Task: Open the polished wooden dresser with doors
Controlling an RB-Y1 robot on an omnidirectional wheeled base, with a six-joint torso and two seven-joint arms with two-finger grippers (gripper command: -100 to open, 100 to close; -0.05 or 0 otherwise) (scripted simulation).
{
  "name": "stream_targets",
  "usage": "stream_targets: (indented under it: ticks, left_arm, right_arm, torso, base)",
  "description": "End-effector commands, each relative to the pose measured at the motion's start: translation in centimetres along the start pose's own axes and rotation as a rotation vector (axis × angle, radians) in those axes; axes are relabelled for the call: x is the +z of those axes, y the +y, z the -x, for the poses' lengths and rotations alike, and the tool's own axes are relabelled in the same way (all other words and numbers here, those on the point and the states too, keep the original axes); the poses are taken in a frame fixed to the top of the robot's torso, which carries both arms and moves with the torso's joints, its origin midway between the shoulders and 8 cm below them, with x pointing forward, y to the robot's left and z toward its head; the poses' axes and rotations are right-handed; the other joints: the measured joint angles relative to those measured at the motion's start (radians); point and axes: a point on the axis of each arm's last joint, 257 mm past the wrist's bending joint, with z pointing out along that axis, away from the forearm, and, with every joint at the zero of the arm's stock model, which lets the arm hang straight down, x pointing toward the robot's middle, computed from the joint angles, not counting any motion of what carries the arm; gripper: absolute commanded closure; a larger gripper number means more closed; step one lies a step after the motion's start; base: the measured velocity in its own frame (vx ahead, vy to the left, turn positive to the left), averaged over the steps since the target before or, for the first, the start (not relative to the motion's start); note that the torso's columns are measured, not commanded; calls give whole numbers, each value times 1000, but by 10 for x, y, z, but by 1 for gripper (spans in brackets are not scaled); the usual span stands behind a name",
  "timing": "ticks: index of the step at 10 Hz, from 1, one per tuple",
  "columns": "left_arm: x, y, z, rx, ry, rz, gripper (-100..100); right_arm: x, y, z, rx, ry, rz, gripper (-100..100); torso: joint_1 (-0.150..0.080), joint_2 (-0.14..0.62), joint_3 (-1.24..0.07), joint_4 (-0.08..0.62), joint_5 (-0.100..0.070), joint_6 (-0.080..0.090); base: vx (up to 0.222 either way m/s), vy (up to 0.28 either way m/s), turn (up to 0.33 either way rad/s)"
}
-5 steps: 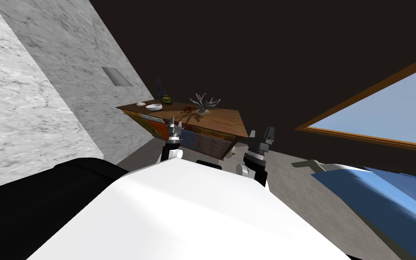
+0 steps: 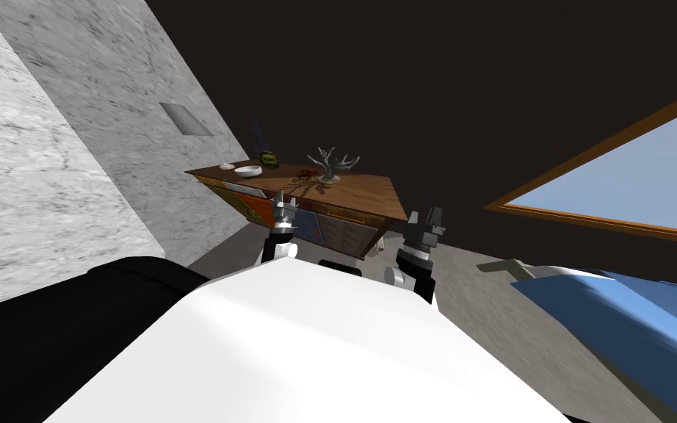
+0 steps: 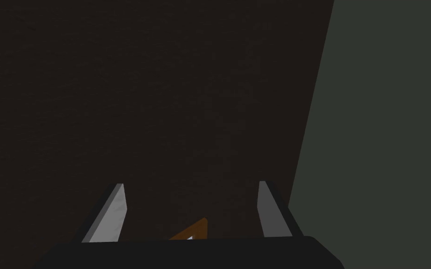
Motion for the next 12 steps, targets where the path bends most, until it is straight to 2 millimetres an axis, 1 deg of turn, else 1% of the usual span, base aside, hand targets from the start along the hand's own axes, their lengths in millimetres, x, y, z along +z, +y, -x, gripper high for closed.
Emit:
stream_targets:
  ticks: [1, 4, 5, 6, 7, 9, 12]
  left_arm:
    - [0, 0, 0, 0, 0, 0, 0]
    - [0, 0, 0, 0, 0, 0, 0]
    - [1, 1, -3, 18, 30, 8, -100]
    - [1, 3, -6, 30, 52, 16, -100]
    - [2, 5, -8, 42, 72, 24, -100]
    - [2, 9, -12, 63, 107, 44, -100]
    - [0, 27, -19, 88, 147, 104, -100]
  right_arm:
    - [0, 0, 0, 0, 0, 0, 0]
    - [0, 0, 0, 0, 0, 0, 0]
    - [0, 0, 0, 0, 0, 0, 0]
    - [0, 0, 0, 0, 0, 0, 0]
    - [0, 0, 0, 0, 0, -1, 0]
    - [0, 0, 0, 0, 0, -1, 0]
    - [0, 0, 0, 0, 0, -1, 0]
  torso:
    - [0, 74, -147, 74, 0, 0]
    - [0, 296, -590, 295, 0, 0]
    - [0, 369, -738, 369, 0, 0]
    - [0, 403, -807, 402, 0, 0]
    - [0, 412, -826, 412, 0, 0]
    - [0, 416, -832, 416, 0, 0]
    - [-1, 415, -832, 416, 0, 0]
  base:
    - [0, 0, 0]
    - [0, 0, 0]
    - [5, -5, -11]
    - [2, -11, -29]
    - [-1, -16, -25]
    - [2, -18, -31]
    - [12, -41, -72]
